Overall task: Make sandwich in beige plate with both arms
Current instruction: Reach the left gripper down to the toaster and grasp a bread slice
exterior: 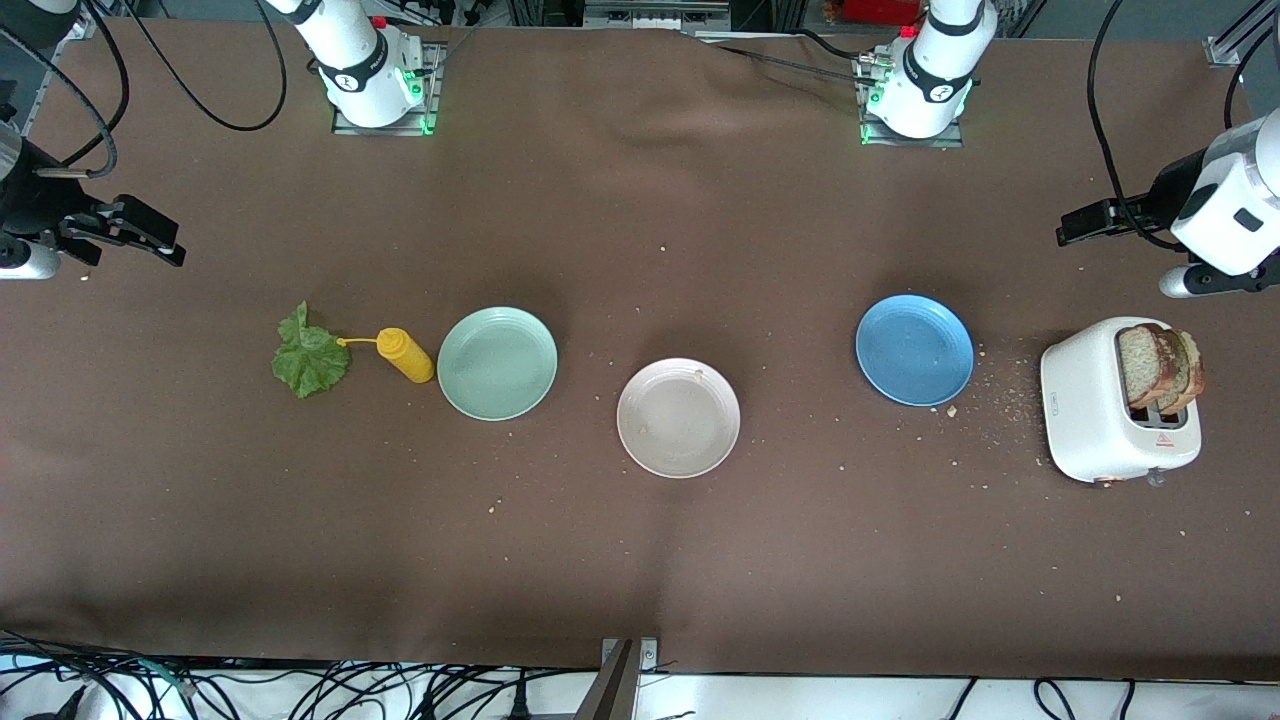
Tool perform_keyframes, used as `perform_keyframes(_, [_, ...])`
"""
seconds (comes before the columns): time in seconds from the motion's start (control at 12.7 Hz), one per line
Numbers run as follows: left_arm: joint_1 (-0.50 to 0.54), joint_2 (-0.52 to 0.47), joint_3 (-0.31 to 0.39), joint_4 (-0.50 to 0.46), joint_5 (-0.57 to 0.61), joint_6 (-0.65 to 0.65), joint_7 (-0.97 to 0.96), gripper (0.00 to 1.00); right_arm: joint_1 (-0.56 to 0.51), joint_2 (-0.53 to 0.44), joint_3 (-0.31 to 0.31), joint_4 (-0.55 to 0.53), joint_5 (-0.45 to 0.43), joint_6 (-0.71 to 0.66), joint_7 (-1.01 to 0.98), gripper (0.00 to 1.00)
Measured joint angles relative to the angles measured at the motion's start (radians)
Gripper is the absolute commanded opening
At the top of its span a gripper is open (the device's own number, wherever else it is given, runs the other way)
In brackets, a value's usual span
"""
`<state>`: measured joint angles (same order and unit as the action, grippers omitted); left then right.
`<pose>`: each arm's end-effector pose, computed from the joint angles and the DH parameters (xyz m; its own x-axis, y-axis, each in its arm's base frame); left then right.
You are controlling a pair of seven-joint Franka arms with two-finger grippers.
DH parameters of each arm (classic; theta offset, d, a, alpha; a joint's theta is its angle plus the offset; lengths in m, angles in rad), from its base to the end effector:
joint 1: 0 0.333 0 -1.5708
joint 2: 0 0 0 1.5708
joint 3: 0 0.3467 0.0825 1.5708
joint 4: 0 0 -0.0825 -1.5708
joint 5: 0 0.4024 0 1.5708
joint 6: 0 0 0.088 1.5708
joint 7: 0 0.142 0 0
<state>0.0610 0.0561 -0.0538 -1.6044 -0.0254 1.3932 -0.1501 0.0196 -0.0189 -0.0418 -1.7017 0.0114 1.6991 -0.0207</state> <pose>0.5573 0.0008 0.5606 0.9523 0.1512 -0.2652 0.1537 -0.9881 -0.0115 0.5752 -0.0115 0.5777 0.9999 -0.0030 0.0165 -0.0028 -0.9999 -0.0118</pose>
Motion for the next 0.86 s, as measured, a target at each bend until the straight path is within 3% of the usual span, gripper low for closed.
perform_keyframes(0.86, [0.006, 0.037, 0.011, 0.000, 0.000, 0.000, 0.001, 1.00, 0.000, 0.000, 0.000, 0.000, 0.000, 0.000, 0.000, 1.00])
